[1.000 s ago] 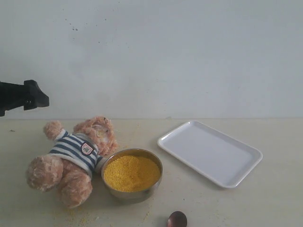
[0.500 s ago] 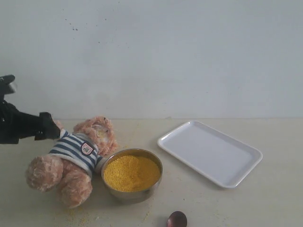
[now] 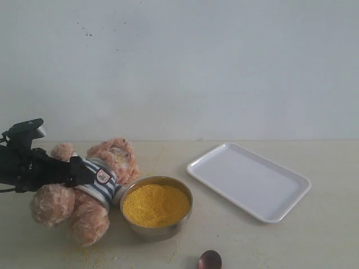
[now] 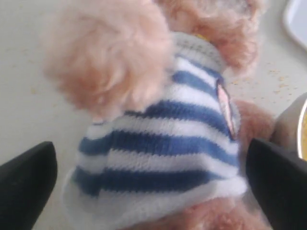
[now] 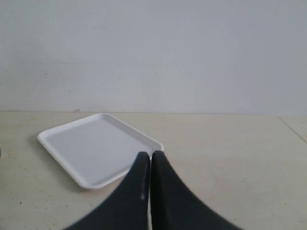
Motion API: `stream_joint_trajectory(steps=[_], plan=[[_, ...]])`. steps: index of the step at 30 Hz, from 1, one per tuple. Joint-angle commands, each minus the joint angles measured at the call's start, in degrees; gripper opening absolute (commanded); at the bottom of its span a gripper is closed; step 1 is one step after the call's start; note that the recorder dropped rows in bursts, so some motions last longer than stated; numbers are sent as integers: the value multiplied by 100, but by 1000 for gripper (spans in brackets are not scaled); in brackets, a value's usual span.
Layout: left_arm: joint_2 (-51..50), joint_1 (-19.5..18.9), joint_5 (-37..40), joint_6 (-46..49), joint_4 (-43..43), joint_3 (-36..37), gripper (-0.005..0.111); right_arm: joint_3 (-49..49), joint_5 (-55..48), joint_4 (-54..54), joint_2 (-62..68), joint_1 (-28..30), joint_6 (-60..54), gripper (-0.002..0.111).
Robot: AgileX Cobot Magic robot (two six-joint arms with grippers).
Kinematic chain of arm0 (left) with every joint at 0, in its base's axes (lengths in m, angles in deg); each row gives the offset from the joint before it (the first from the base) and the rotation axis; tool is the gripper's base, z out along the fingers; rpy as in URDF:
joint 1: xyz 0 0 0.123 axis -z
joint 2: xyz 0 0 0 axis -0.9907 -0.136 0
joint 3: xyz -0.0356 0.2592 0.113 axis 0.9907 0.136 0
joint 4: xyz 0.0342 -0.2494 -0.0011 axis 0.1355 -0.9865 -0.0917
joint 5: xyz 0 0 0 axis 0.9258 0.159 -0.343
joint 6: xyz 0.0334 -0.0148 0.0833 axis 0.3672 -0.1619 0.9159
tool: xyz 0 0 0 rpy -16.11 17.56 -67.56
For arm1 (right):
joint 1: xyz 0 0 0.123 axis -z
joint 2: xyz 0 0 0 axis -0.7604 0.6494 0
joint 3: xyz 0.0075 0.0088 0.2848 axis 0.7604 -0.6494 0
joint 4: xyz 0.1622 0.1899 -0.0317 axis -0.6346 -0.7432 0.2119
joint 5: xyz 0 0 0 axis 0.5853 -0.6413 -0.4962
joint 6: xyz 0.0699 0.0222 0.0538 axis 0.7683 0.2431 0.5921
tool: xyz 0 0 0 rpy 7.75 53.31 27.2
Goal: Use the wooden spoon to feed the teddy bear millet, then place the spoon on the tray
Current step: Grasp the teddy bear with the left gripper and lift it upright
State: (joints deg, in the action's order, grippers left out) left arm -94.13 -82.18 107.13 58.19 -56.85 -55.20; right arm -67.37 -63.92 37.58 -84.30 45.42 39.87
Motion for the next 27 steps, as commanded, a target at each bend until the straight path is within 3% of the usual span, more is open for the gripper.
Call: stream_joint_trajectory(steps=[1,12,14,17,26,27], plan=[[-215,5,406,1186,-1358,-22,108,5,60,2,-23,8,-9,0],[-653,5,544,1275,-1450,-421,103,5,60,2,-23,8,-9,0],[-754,5,555,1275,-1344,-421,93,5,60,2,-23,8,-9,0],[-861,5,719,1275,-1319,-468,67,5,60,2,-23,8,-9,0],[-870,0,1322,1079,-886,-763,4,5,60,2,-23,8,-9,0],[-870,-6,1310,1079,-847,-763,4,5,60,2,-23,8,-9,0]])
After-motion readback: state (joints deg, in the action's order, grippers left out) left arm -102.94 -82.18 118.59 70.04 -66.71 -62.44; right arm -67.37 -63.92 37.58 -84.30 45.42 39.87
